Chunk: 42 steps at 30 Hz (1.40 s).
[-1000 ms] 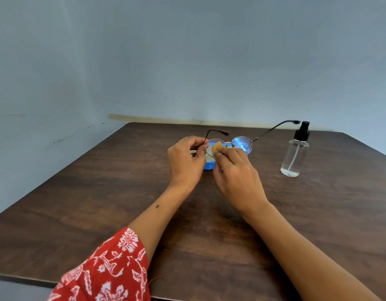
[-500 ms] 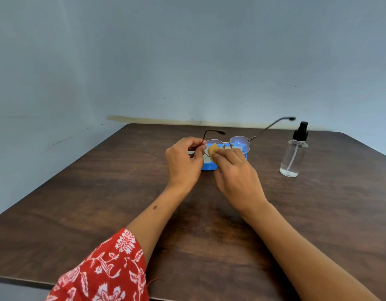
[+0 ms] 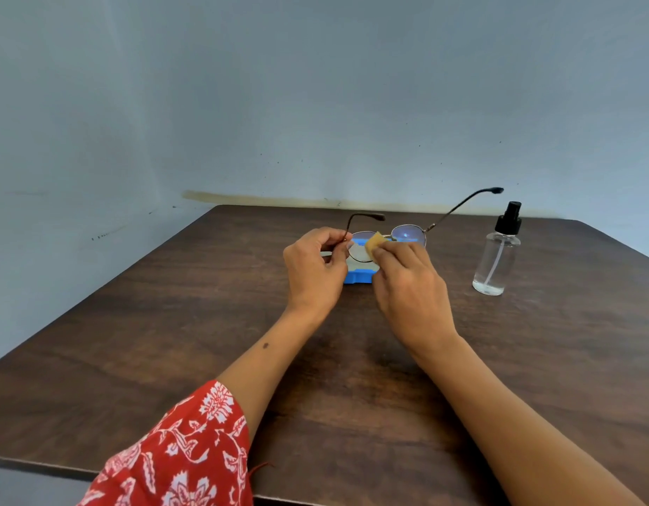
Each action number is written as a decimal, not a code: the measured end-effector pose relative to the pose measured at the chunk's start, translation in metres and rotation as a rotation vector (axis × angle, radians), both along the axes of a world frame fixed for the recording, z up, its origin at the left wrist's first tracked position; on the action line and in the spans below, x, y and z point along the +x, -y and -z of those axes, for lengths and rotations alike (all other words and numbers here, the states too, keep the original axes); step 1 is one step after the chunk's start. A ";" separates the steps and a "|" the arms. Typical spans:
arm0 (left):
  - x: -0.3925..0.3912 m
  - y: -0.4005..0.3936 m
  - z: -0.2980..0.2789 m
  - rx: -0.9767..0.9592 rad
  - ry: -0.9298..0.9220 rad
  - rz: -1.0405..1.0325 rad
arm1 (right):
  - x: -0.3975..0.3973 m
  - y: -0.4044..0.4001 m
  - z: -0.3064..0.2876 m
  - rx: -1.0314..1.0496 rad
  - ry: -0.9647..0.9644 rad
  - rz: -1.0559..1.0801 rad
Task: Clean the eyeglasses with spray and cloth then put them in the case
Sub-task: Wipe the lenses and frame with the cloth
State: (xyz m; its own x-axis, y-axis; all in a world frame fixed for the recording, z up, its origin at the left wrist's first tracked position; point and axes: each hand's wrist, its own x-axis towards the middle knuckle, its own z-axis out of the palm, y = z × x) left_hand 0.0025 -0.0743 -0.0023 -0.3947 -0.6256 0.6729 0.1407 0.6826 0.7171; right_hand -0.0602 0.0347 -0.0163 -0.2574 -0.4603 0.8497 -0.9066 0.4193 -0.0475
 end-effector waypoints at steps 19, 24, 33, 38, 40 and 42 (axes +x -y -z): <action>0.001 0.001 0.001 -0.002 0.051 -0.034 | -0.004 -0.015 -0.006 -0.607 1.050 -0.339; -0.002 -0.002 0.001 0.042 0.048 -0.045 | -0.005 -0.014 -0.005 -0.595 0.962 -0.335; -0.001 -0.008 0.000 0.016 0.065 0.010 | -0.014 -0.018 -0.010 -0.426 0.361 -0.182; 0.001 -0.013 0.002 0.037 0.014 0.042 | -0.016 -0.011 -0.011 -0.293 0.101 -0.110; 0.001 -0.016 0.001 0.027 0.005 0.056 | -0.015 -0.008 -0.011 -0.202 0.027 -0.088; 0.001 -0.018 0.001 0.017 -0.001 0.064 | -0.012 -0.007 -0.010 -0.100 -0.035 -0.080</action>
